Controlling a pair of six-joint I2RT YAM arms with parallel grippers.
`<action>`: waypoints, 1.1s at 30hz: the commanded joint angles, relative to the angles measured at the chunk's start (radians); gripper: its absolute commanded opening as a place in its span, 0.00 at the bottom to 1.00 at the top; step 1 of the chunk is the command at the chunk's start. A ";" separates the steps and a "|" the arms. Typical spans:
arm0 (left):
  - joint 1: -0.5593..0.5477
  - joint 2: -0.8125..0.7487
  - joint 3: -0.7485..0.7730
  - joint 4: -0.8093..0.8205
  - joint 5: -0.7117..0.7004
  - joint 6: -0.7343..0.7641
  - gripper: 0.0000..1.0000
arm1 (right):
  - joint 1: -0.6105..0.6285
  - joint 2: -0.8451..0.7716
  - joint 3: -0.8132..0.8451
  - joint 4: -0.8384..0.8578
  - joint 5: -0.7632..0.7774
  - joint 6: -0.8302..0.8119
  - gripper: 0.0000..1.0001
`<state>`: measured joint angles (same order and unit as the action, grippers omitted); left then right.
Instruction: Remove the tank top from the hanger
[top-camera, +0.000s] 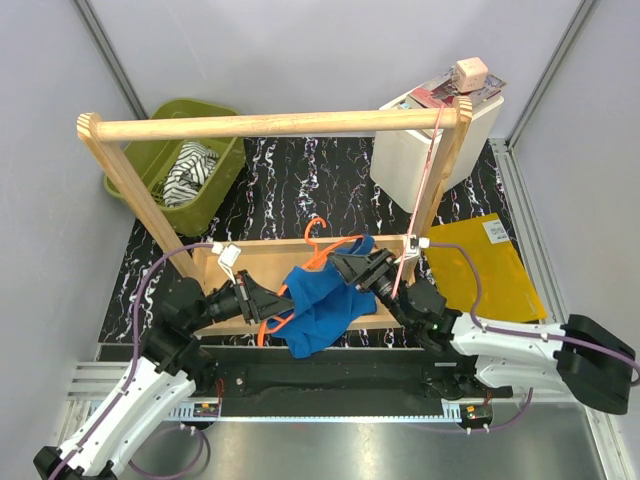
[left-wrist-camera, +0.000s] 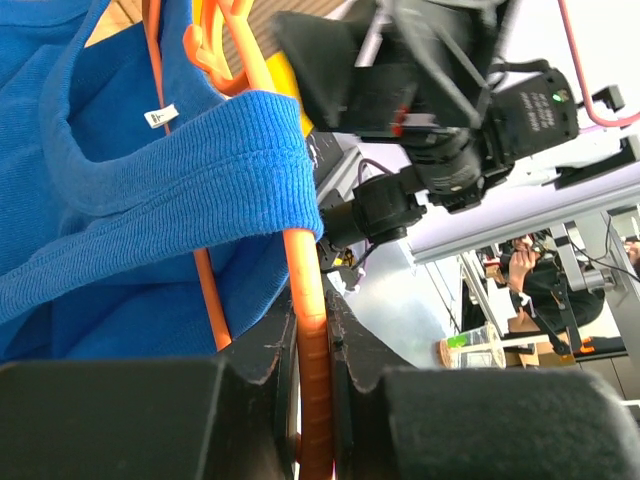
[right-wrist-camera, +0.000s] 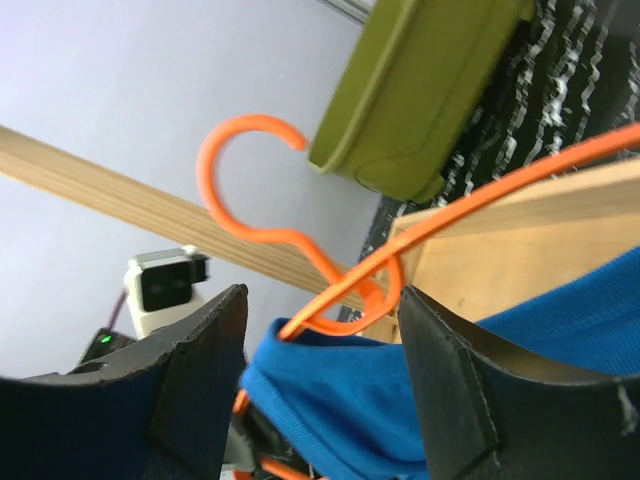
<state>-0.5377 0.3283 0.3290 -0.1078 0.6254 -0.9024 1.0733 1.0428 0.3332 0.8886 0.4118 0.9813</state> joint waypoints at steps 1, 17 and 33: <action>-0.010 -0.015 0.028 0.105 0.045 -0.009 0.00 | -0.001 0.082 0.059 -0.007 0.065 0.102 0.70; -0.016 -0.049 0.041 0.065 0.066 -0.003 0.00 | 0.000 0.281 0.168 0.053 0.088 0.232 0.62; -0.018 -0.009 0.100 0.030 0.102 0.054 0.00 | 0.001 0.348 0.208 0.048 0.147 0.378 0.27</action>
<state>-0.5480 0.3164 0.3668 -0.1383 0.6479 -0.8829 1.0729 1.3510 0.4919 0.9043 0.5179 1.3167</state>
